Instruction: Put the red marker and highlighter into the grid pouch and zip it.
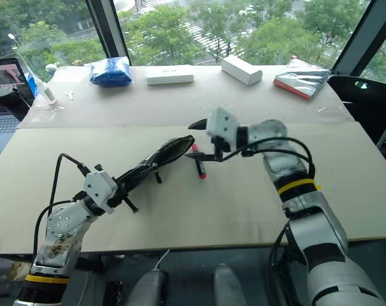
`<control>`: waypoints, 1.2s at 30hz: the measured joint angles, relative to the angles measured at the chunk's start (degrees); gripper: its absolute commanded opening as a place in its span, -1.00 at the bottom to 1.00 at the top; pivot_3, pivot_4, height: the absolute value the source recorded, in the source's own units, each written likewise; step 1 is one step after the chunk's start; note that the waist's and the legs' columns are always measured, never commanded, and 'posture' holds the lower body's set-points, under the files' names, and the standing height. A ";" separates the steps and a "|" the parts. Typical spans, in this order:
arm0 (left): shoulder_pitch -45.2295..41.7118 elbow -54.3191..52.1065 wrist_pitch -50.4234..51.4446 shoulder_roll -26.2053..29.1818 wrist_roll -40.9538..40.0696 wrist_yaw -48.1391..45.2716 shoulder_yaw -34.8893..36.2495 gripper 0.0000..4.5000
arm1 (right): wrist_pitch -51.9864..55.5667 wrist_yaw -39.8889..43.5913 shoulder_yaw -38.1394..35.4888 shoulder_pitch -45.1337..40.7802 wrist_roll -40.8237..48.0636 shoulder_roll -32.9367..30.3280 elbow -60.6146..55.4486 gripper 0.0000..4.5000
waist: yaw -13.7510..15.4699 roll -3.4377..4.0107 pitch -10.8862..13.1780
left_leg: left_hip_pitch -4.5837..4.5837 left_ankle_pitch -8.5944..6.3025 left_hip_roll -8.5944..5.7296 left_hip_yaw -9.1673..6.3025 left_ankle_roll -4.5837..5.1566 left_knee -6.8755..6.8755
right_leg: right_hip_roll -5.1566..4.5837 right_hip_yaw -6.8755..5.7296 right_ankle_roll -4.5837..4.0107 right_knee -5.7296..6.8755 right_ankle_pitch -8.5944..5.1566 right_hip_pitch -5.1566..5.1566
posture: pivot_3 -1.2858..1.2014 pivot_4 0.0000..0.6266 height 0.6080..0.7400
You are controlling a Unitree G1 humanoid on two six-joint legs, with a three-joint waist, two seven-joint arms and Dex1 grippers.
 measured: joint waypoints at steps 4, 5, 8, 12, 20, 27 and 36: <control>0.27 -0.20 0.31 0.01 0.00 0.50 0.15 -1.00 | 16.27 -8.29 -2.37 3.41 -0.83 -0.66 -8.79 0.77 | -0.16 0.00 0.00 | 0.00 -0.01 0.02 0.01 0.00 -0.03 | 0.04 -0.01 -0.02 0.01 -0.03 -0.05 | 0.03 -0.52 1.00; 0.35 -0.27 0.36 0.02 0.00 0.56 0.20 -1.00 | 19.47 -9.59 -2.46 4.28 -0.76 -0.48 -10.32 0.77 | -0.15 0.00 0.00 | -0.05 0.00 0.01 0.01 0.00 -0.03 | 0.03 0.00 -0.02 0.01 -0.03 -0.09 | 0.03 -0.52 1.00; 0.97 -0.49 0.57 0.17 -0.01 0.87 0.69 -1.00 | 34.17 -17.09 -2.55 7.82 -0.72 1.99 -17.86 0.77 | -0.13 0.00 0.00 | -0.22 0.00 0.00 0.01 0.00 0.01 | 0.02 0.03 -0.01 0.04 -0.02 -0.26 | 0.03 -0.52 1.00; 1.11 -0.56 0.62 0.07 0.00 0.95 0.73 -1.00 | 45.59 -26.13 -2.86 8.02 -1.82 6.04 -22.38 0.77 | -0.06 -0.01 -0.01 | -0.35 0.00 0.00 0.02 0.00 0.04 | 0.03 0.02 -0.01 0.11 -0.02 -0.42 | 0.03 -0.52 1.00; 0.61 -0.68 0.70 -0.41 0.03 1.06 0.65 -1.00 | 52.04 -37.05 -2.92 9.27 -5.35 11.78 -18.89 0.77 | 0.04 -0.01 -0.01 | -0.51 0.00 -0.01 0.04 0.00 0.06 | 0.02 0.04 -0.01 0.13 -0.01 -0.61 | 0.03 -0.52 1.00; 0.59 -0.68 0.71 -0.76 0.10 1.49 0.64 -1.00 | 49.55 -39.93 -2.43 9.27 -7.85 14.64 -14.48 0.77 | -0.14 -0.01 -0.01 | -0.65 0.01 0.00 0.05 -0.01 0.06 | 0.03 0.06 -0.02 0.20 0.00 -0.81 | 0.03 -0.52 1.00; 0.60 -0.68 0.69 -1.37 0.45 2.10 0.49 -1.00 | 44.58 -41.35 -1.64 9.28 -11.11 17.37 -9.31 0.55 | -0.09 -0.01 -0.01 | -0.63 0.01 -0.01 0.05 -0.01 0.07 | 0.03 0.05 -0.02 0.19 0.00 -0.78 | 0.03 -0.52 1.00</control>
